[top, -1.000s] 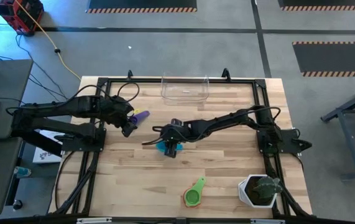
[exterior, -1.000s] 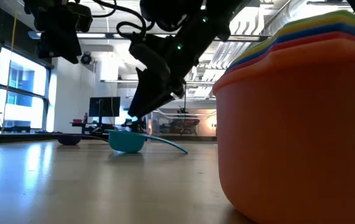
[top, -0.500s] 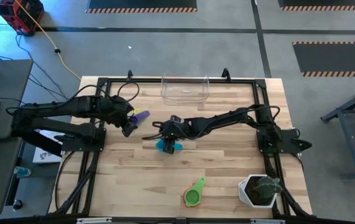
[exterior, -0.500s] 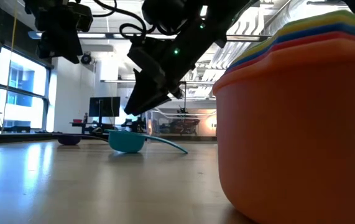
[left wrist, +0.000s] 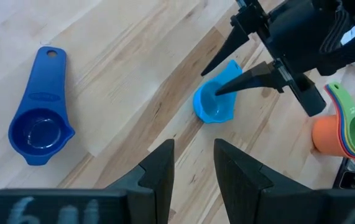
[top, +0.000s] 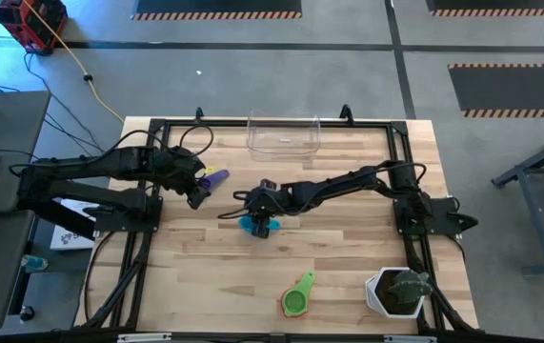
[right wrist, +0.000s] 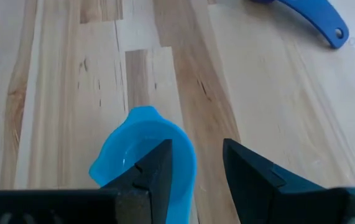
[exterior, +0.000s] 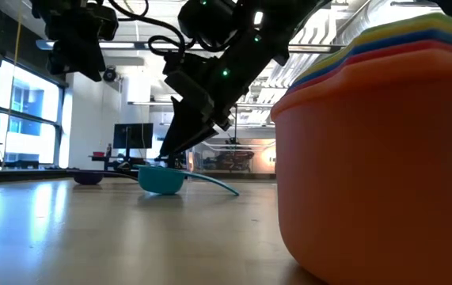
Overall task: Nest measuring cups in basket
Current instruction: Stack the light blue measuring cup on the green measuring cup
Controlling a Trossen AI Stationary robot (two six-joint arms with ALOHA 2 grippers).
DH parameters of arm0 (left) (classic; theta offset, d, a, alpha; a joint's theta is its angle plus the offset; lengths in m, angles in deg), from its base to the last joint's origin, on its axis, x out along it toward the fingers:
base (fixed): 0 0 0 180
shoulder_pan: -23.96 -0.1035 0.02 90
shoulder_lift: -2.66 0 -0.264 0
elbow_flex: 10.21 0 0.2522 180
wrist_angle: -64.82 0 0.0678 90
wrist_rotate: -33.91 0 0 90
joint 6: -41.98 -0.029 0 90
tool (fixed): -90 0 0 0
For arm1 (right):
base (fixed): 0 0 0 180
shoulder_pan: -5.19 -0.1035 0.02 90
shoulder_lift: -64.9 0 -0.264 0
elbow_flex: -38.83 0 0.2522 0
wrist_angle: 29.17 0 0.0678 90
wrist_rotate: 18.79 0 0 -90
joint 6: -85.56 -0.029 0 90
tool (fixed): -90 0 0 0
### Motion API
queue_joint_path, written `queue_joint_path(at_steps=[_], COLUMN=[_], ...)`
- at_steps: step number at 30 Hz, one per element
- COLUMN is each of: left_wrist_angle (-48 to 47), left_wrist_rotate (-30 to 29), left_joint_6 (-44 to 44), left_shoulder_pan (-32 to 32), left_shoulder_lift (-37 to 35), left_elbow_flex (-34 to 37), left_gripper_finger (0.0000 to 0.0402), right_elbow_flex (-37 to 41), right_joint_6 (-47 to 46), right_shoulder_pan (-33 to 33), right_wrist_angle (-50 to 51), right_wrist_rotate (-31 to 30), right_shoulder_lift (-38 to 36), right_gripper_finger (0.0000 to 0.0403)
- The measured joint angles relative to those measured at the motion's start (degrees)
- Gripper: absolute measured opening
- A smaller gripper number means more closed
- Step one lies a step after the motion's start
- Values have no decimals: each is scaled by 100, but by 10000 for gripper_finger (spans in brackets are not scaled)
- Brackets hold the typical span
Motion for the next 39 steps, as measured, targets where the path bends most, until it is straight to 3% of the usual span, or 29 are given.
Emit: queue_joint_path(at_steps=[29, 32, 37, 39], left_wrist_angle=[-4, -4, -3, -4], left_wrist_rotate=[-107, -107, -107, -107], left_joint_6=[-96, -98, -98, -96], left_shoulder_pan=[-2, -2, -1, -2], left_shoulder_lift=[0, 0, 0, -1], left_elbow_flex=[0, 0, 0, 0], left_gripper_finger=[104, 104, 104, 104], right_elbow_flex=[-6, -6, -4, -8], right_joint_6=[-481, -497, -752, -805], right_shoulder_pan=[-1, -1, 0, -1], right_wrist_angle=[181, 190, 251, 254], right_wrist_rotate=[97, 108, 326, 350], right_shoulder_lift=[286, 286, 286, 286], right_gripper_finger=[130, 106, 23, 9])
